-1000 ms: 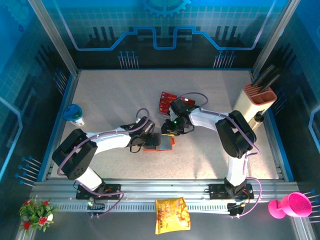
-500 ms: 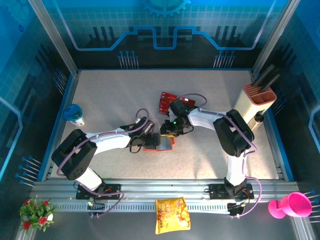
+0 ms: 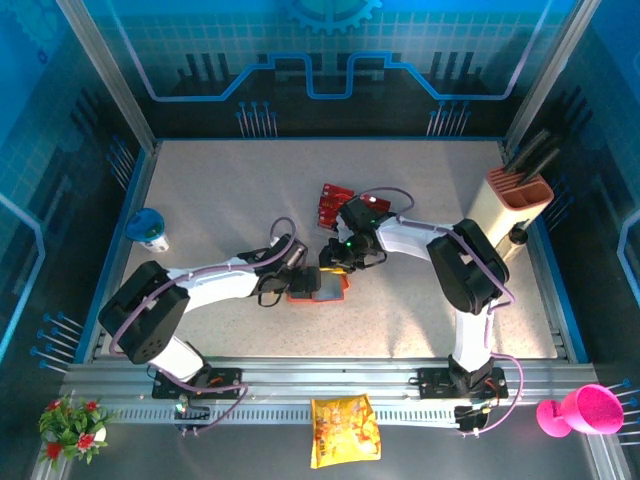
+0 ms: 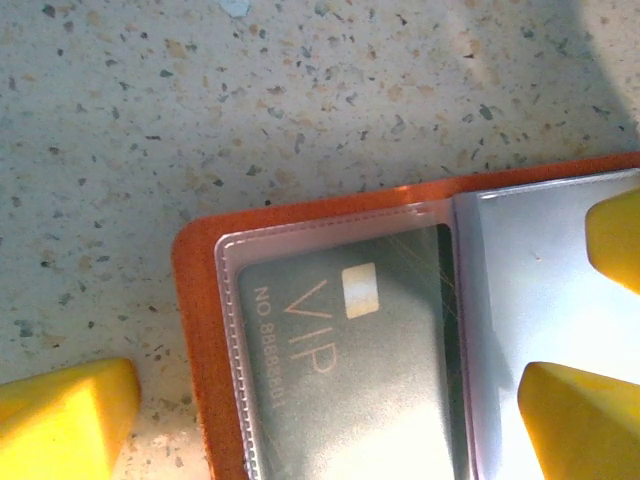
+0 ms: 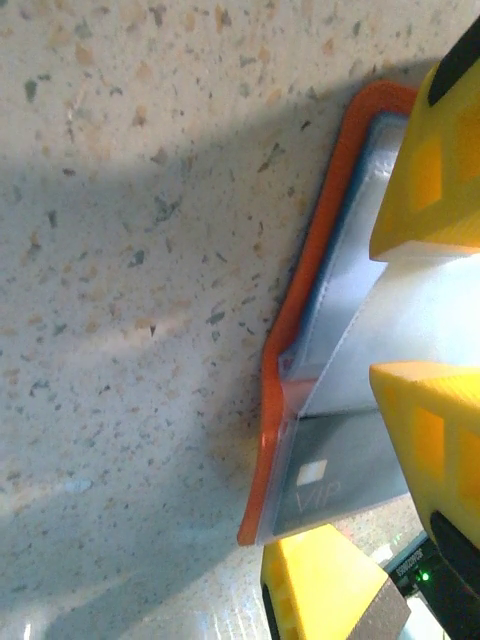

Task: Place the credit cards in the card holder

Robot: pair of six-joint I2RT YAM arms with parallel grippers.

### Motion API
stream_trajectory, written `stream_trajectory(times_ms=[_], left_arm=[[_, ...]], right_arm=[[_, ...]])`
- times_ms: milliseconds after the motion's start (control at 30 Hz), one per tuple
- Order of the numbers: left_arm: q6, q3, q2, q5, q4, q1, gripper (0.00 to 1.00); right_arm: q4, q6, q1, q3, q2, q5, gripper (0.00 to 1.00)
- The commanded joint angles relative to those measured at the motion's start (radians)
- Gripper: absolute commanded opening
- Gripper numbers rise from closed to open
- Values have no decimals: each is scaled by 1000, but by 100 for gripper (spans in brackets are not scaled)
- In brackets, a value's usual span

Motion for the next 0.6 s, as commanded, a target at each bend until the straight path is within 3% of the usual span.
stream_trajectory(times_ms=[0, 567], left_arm=[[-15, -12, -62, 10, -55, 14, 99], [-66, -92, -400, 1, -133, 179, 99]], right_arm=[[-4, 19, 14, 5, -57, -34, 33], [27, 112, 142, 116, 14, -15, 46]])
